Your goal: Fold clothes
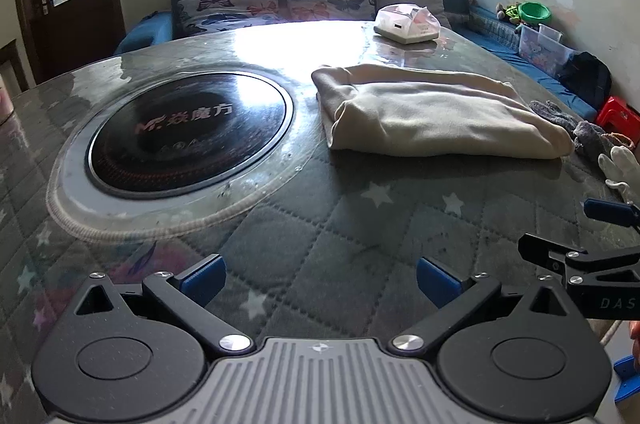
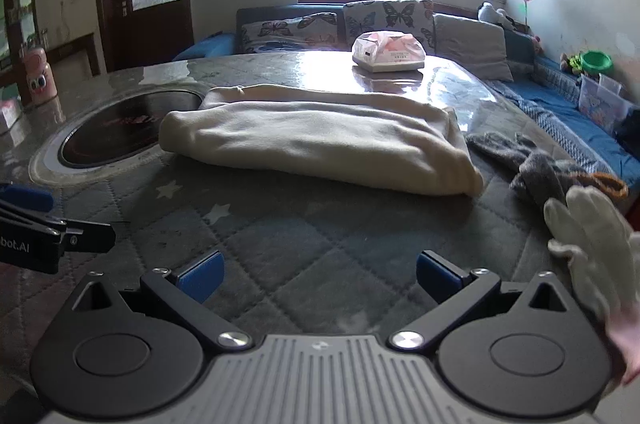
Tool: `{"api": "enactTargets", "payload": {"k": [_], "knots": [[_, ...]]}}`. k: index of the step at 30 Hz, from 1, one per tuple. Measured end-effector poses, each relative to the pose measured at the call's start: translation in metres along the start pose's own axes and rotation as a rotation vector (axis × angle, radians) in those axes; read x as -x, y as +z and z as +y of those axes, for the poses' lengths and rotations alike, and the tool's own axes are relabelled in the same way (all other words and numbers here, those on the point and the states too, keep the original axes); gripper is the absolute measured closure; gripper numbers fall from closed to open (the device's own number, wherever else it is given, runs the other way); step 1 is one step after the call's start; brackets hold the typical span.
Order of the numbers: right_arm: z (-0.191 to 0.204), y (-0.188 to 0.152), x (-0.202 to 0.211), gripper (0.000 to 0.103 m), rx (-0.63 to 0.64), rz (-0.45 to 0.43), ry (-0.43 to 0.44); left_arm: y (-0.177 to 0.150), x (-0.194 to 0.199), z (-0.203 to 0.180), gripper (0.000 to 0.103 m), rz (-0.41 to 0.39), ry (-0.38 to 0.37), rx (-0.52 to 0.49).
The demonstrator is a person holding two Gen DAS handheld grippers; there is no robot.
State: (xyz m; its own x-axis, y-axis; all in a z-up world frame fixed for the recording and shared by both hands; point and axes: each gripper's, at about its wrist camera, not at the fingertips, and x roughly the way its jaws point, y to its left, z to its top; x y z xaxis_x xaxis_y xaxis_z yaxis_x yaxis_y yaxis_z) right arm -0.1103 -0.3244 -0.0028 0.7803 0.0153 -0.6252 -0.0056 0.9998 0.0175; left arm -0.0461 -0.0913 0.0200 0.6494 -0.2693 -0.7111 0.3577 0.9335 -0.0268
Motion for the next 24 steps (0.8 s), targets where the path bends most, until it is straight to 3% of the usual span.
{"api": "enactTargets", "payload": {"k": [24], "knots": [[0.017, -0.021, 0.049, 0.000, 0.006, -0.059, -0.021, -0.032, 0.053, -0.015, 0.000, -0.075, 0.046, -0.017]]}}
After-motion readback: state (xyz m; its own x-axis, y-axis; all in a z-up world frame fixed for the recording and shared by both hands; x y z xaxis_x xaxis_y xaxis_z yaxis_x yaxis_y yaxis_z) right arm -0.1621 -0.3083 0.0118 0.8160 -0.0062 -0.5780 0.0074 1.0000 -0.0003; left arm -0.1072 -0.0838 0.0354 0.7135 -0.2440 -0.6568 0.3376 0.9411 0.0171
